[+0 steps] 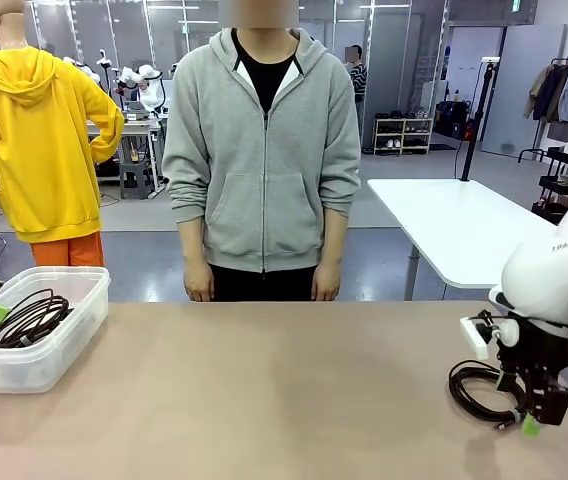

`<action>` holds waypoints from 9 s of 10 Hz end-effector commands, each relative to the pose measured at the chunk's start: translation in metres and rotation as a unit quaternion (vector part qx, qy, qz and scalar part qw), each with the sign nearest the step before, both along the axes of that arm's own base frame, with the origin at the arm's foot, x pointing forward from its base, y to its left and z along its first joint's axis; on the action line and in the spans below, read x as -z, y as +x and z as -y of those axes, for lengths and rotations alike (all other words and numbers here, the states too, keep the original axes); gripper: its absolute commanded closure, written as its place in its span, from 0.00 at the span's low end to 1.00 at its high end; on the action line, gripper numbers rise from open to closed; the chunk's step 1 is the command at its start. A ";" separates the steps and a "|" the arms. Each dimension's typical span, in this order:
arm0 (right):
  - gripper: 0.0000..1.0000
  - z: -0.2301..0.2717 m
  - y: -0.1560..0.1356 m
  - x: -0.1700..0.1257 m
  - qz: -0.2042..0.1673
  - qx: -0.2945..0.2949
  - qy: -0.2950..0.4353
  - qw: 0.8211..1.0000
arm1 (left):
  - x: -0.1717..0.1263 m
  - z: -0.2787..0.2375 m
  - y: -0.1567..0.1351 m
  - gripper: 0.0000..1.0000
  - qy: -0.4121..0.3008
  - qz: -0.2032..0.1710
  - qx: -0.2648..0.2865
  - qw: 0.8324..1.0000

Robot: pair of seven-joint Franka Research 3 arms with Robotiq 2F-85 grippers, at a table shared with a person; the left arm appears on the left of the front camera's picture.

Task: Organize and store the cables.
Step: Place the USB Extension Cable into the Organizing box.

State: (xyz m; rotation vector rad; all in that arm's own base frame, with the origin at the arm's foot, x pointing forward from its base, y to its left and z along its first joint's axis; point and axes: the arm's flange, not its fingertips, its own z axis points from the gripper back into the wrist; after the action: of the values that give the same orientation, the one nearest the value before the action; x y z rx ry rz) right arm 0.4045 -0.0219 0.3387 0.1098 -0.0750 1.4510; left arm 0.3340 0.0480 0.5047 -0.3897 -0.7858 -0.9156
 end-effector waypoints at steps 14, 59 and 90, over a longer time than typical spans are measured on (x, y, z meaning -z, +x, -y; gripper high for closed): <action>1.00 0.023 0.005 0.050 0.024 -0.033 -0.007 0.999 | -0.004 0.001 0.003 0.00 0.009 -0.003 -0.007 1.000; 0.00 -0.237 0.025 -0.090 0.118 0.031 0.159 0.980 | -0.043 0.080 0.016 0.00 0.070 -0.009 0.066 0.995; 0.00 0.081 -0.060 -0.139 0.192 0.204 0.324 0.904 | 0.169 0.479 0.103 0.00 0.388 -0.082 0.237 0.887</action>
State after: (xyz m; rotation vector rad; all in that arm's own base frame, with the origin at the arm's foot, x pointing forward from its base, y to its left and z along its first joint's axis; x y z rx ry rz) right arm 0.3422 -0.1054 0.4752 0.3212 -0.8617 0.9834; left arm 0.4362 -0.4287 0.3396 0.0930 -0.1233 -1.5609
